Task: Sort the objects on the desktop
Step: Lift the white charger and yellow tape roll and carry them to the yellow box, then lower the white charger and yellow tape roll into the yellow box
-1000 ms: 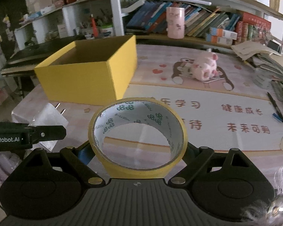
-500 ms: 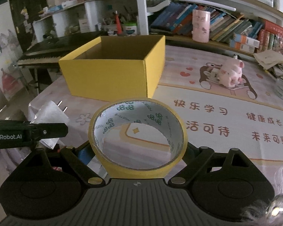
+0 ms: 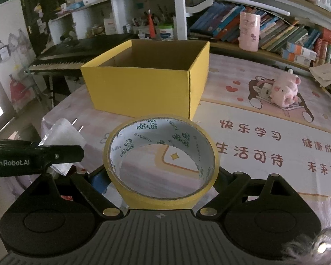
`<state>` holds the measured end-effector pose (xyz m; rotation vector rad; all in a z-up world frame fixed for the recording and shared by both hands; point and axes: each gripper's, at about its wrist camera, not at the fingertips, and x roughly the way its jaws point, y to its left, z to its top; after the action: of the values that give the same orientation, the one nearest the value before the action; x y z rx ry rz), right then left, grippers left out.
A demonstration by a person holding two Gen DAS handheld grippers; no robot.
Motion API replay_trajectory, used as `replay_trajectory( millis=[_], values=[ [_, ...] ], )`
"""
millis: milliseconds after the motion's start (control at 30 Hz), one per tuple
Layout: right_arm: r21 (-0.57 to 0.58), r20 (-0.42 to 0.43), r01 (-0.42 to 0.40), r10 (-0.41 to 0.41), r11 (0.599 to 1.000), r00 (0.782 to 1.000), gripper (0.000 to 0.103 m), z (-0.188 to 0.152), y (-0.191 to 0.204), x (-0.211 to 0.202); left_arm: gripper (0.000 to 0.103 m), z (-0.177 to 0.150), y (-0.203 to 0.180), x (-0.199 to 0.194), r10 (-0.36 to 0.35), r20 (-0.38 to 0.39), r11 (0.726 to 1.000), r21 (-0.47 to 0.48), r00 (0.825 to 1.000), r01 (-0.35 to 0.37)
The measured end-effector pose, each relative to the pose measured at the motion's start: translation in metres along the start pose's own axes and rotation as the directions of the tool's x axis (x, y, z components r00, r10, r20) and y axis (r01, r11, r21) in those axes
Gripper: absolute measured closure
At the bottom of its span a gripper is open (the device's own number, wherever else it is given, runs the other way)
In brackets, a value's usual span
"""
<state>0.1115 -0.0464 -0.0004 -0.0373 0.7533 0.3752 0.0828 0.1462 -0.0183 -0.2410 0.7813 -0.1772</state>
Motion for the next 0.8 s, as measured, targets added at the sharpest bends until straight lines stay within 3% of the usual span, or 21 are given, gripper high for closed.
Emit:
replay_trajectory(
  millis=[400, 600, 800],
  values=[
    [-0.064, -0.011, -0.005, 0.005, 0.998, 1.0, 0.014, 0.009, 0.004, 0.006, 0.077, 0.009, 0.002, 0.01, -0.011, -0.007, 0.999, -0.038, 1.0, 0.011],
    [-0.067, 0.024, 0.004, -0.002, 0.998, 1.0, 0.014, 0.027, -0.006, 0.011, 0.077, 0.028, 0.0, 0.015, 0.0, 0.042, 0.999, -0.04, 0.999, 0.001],
    [-0.112, 0.117, -0.021, 0.034, 0.993, 0.992, 0.014, 0.06, -0.009, 0.014, 0.077, 0.061, -0.002, 0.021, 0.012, 0.1, 1.0, -0.029, 0.995, -0.009]
  ],
)
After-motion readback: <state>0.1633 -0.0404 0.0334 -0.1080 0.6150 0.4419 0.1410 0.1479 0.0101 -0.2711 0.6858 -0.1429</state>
